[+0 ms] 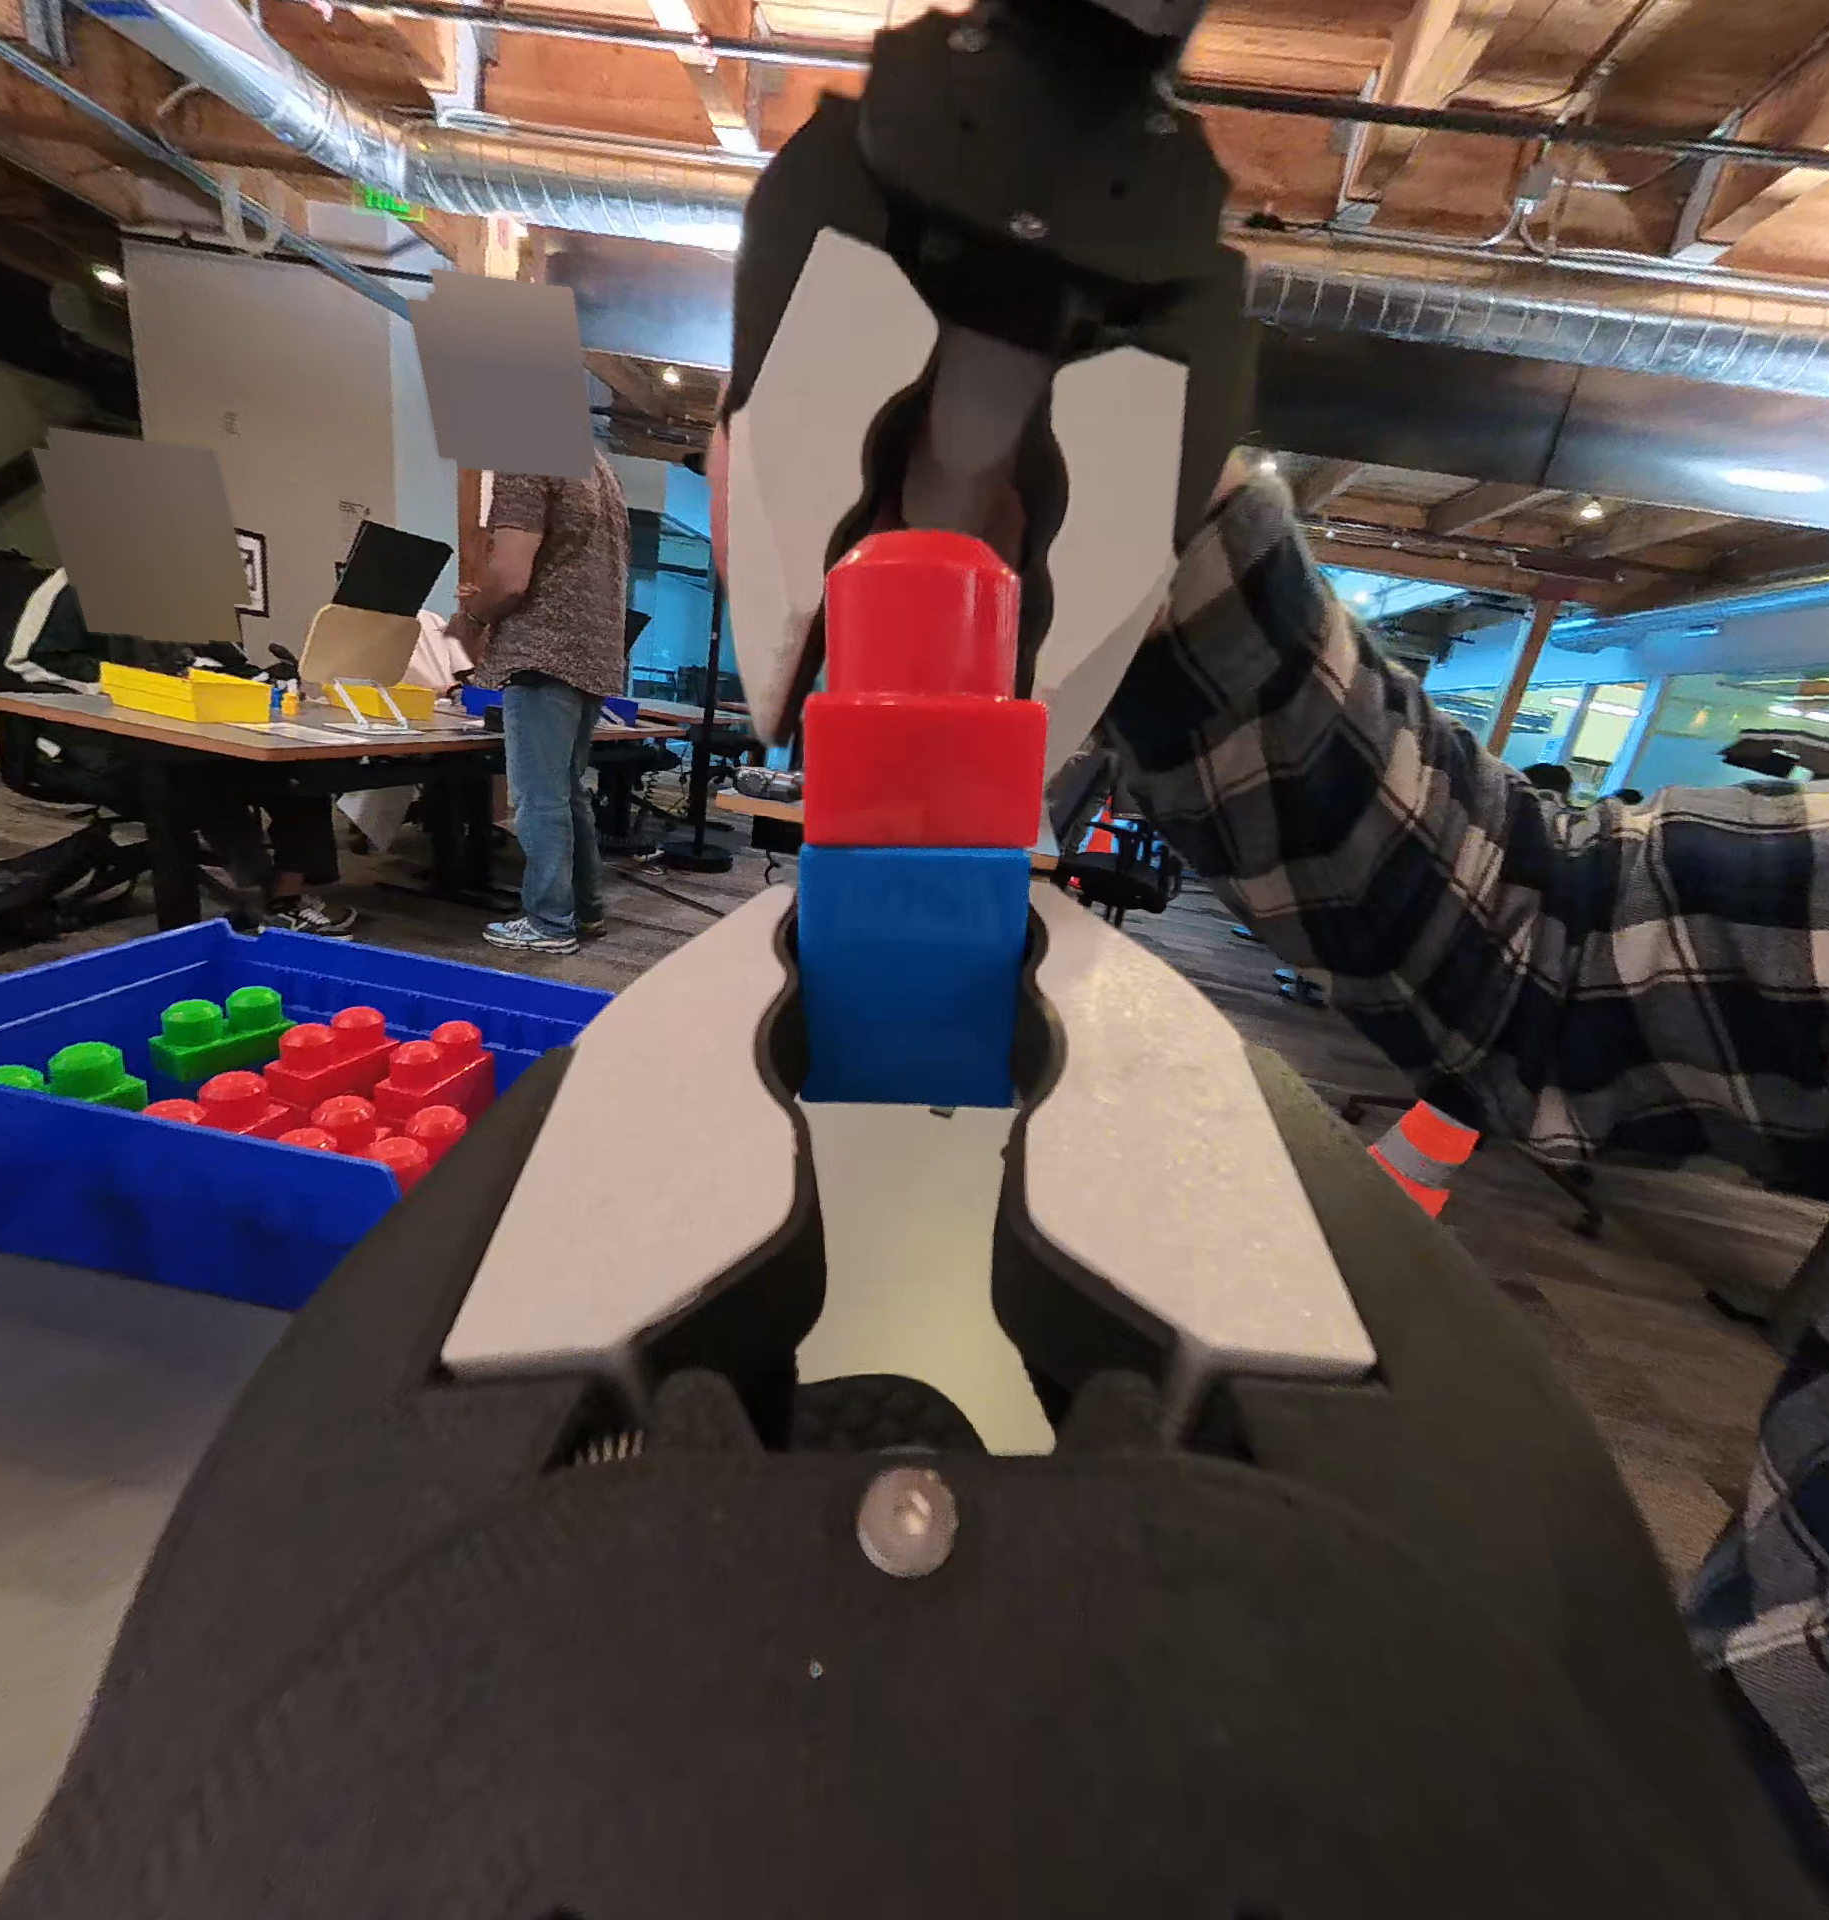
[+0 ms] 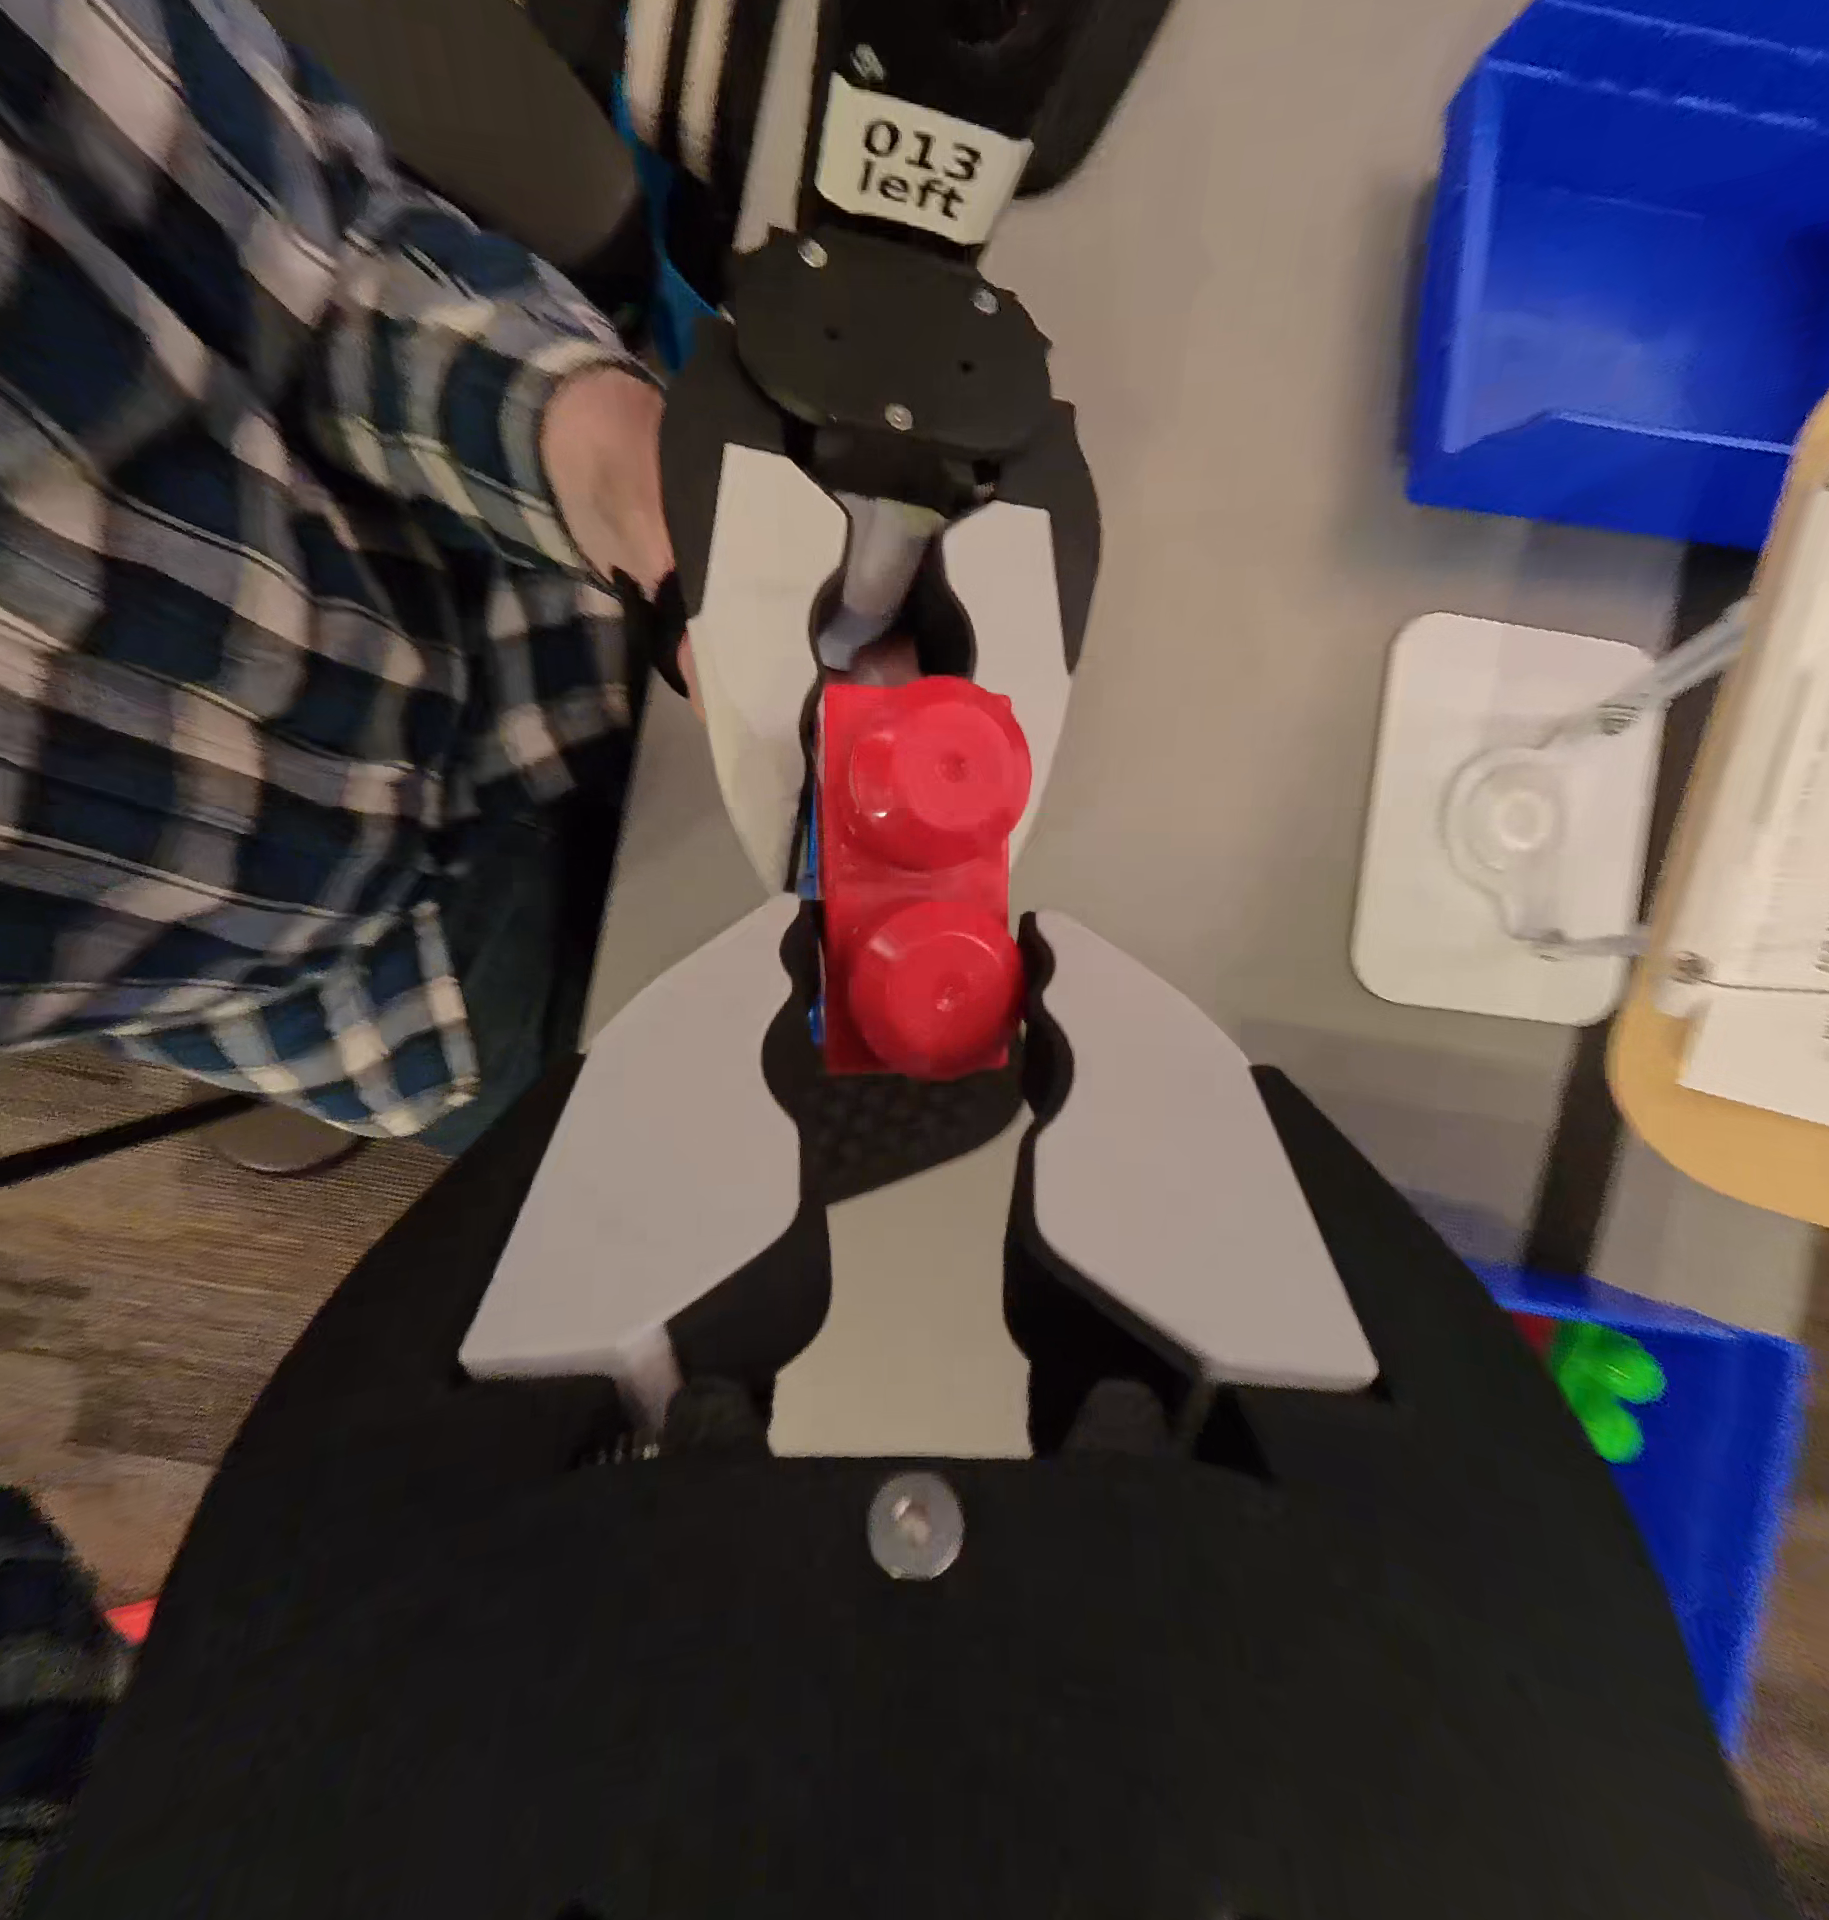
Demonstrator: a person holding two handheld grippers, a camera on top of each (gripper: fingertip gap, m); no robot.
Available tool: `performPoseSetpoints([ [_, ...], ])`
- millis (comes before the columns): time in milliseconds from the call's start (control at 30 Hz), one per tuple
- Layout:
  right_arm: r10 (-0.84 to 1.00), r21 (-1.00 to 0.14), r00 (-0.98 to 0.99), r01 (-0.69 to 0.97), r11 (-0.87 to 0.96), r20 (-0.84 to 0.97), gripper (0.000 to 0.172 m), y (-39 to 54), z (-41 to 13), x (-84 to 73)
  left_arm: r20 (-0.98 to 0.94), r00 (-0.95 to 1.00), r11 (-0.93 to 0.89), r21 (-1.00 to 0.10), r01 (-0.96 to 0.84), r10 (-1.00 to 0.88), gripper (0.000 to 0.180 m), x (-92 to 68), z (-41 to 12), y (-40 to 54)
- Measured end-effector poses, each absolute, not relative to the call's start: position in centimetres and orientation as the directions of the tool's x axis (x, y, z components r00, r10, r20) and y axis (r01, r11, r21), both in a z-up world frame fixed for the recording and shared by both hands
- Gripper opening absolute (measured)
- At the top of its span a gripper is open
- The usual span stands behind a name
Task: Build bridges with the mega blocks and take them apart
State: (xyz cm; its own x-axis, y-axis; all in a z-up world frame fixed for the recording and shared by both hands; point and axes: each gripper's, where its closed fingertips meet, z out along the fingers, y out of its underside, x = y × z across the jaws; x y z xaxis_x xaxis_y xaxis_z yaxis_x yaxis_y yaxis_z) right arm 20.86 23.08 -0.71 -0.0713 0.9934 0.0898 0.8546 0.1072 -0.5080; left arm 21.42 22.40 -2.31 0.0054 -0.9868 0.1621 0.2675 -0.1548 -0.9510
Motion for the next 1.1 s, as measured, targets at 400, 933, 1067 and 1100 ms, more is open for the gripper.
performPoseSetpoints([
  [400, 0.999, -0.465, -0.038, 0.884, 0.047, 0.028, 0.035, 23.4, -2.0, 21.1, 0.122, 0.124, -0.089, -0.965, 0.247, -0.985, 0.035, 21.5, -3.1, 23.1],
  [933, 0.997, -0.626, 0.015, 0.779, 0.033, 0.072, 0.035, 24.6, 0.7, 20.9, 0.184, -0.043, -0.189, -0.933, 0.305, -0.982, 0.057, 20.8, -2.8, 23.7],
  [1067, 0.999, -0.721, 0.036, 0.692, -0.025, -0.001, 0.035, 24.9, 1.1, 20.3, 0.200, -0.102, -0.223, -0.916, 0.334, -0.974, 0.045, 21.6, -2.9, 23.3],
  [1100, 0.999, -0.734, 0.030, 0.678, -0.036, -0.021, 0.035, 24.7, 0.9, 20.1, 0.193, -0.111, -0.221, -0.906, 0.362, -0.975, 0.037, 21.5, -2.5, 23.2],
])
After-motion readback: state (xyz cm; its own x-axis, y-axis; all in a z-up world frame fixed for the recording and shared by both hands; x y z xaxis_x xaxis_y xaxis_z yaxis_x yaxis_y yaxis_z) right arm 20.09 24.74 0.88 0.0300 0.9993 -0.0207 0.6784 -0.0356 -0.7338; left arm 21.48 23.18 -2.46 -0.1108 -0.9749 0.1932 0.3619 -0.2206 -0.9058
